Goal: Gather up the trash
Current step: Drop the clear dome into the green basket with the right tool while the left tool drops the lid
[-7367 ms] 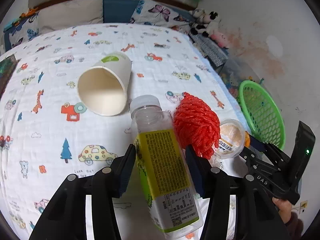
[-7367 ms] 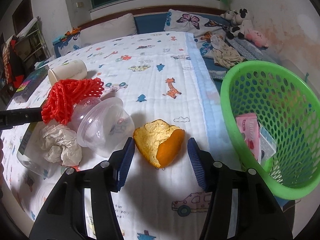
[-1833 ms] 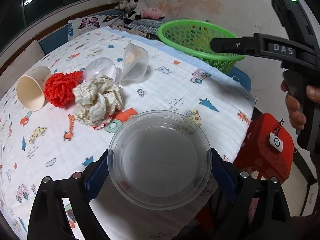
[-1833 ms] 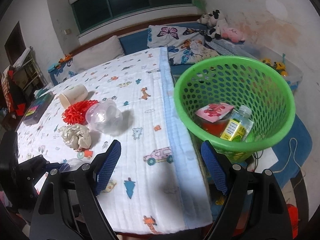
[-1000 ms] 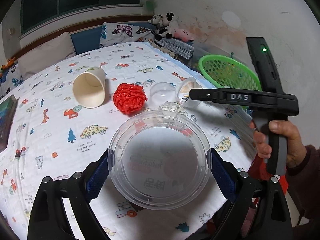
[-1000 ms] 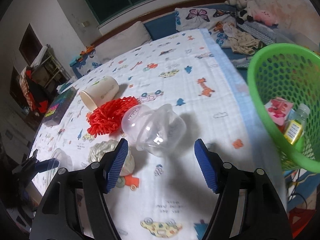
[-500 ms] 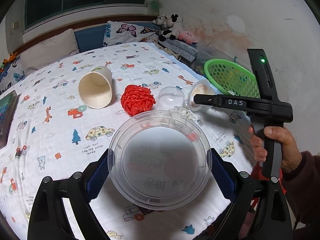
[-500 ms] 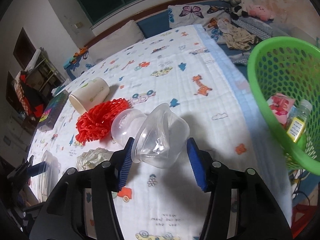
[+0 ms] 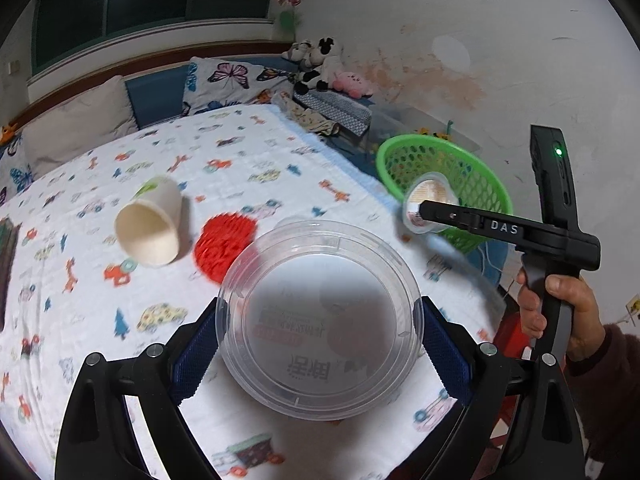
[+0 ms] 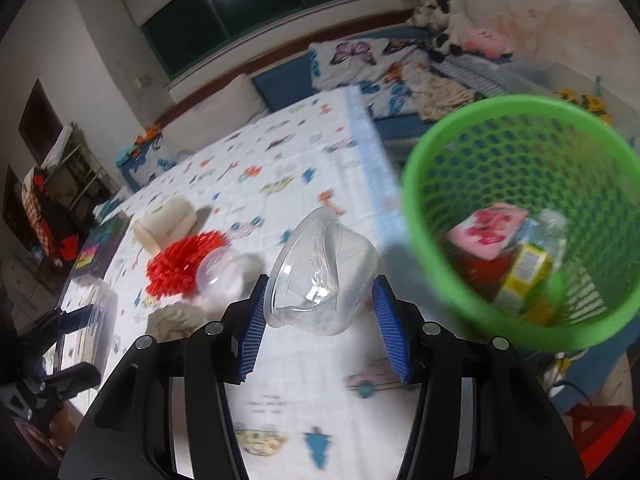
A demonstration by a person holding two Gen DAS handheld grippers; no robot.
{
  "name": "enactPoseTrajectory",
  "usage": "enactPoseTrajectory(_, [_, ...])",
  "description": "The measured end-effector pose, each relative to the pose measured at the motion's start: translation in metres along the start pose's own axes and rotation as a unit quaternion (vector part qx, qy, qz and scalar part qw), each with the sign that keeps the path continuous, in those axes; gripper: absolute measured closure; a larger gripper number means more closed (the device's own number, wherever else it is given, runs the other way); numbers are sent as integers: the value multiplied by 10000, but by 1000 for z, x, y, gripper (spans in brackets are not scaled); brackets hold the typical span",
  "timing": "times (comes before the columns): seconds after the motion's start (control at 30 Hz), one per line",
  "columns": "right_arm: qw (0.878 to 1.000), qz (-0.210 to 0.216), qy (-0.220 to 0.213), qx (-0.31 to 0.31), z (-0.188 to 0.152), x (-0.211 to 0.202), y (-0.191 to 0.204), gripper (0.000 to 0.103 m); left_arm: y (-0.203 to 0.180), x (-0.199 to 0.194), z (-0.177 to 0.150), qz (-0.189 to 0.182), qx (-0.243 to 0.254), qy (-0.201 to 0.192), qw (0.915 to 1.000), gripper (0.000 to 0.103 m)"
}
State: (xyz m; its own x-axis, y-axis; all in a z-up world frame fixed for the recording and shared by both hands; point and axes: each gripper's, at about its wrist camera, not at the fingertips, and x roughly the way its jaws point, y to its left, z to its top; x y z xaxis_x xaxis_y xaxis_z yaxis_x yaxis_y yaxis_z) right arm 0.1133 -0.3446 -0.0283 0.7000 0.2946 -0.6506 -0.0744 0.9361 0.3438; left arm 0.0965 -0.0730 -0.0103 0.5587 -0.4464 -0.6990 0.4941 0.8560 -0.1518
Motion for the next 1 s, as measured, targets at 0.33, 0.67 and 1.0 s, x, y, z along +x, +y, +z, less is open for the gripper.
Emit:
enactPoseTrajectory(0.33, [9932,-1103,-293,233,21,-33,-80,55,-31,23,47,-238,173,-62,9995,13])
enactPoseTrajectory(0.67, [9876,-1477,-348,403,15,-44,-119,55,-67,49,88,-450,401,-82,9981,13])
enactPoseTrajectory(1.0, [9872,-1447,-550,391,4,-72,-117,45,-113,90,122,-574,729,73,9957,13])
